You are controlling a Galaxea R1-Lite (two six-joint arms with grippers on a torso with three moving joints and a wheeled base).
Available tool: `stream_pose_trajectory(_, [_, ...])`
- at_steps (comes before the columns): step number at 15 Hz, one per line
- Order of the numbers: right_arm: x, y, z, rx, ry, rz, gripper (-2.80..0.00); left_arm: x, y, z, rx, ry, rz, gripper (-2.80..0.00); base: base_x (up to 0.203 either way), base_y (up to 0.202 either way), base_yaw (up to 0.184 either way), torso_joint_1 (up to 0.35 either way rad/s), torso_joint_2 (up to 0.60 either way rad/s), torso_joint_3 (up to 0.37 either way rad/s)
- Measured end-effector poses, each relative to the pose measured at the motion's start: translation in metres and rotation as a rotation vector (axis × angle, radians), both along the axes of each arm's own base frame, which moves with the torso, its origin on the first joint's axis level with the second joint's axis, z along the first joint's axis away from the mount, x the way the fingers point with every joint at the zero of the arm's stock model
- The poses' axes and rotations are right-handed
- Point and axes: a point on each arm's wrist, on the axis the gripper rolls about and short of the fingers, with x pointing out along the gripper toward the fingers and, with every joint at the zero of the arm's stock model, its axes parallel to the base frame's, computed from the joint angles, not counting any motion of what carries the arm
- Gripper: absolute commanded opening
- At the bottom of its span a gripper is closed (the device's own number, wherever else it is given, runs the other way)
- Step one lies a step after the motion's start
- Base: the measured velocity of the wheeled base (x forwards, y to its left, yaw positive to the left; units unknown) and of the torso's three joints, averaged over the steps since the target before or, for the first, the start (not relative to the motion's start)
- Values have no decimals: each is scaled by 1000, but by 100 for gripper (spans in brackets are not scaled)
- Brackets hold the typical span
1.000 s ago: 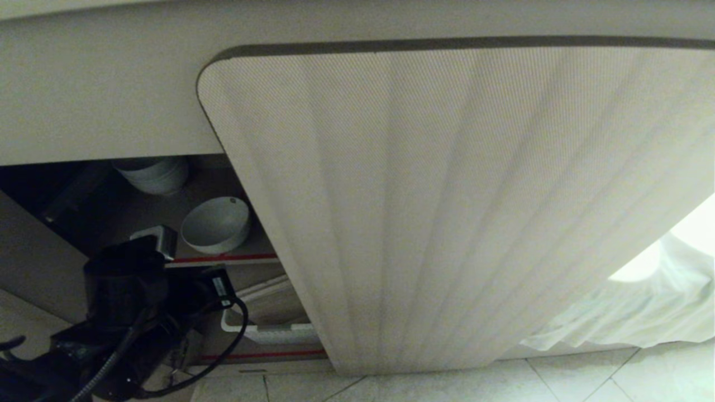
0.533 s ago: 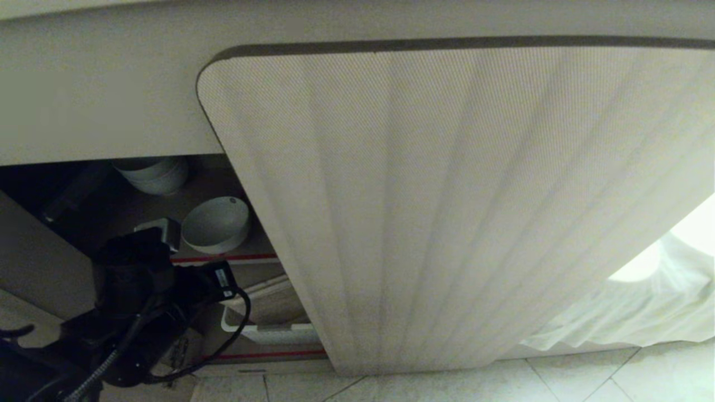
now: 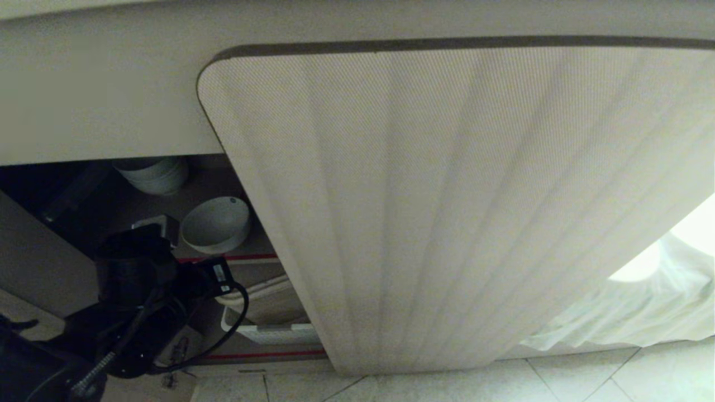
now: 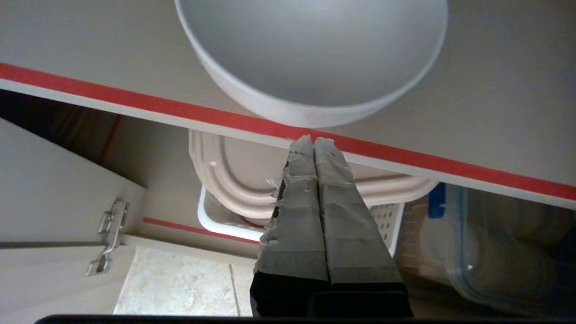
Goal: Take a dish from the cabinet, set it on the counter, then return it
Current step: Close the cabinet door
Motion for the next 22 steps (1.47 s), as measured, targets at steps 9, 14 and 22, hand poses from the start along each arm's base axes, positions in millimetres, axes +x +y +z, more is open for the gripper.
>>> stream_pose_trajectory(9, [0,0,0,0,0,0,-280,14,-4,-1,1,-5,9,-280,0,0,0,0,0,0])
stream_pose_trajectory(14, [0,0,0,0,0,0,-280,23,-3,-3,3,-7,29,-280,0,0,0,0,0,0])
stream_pose_trajectory(22, [0,0,0,0,0,0,-280,35,-1,-4,2,-12,48,-280,0,0,0,0,0,0])
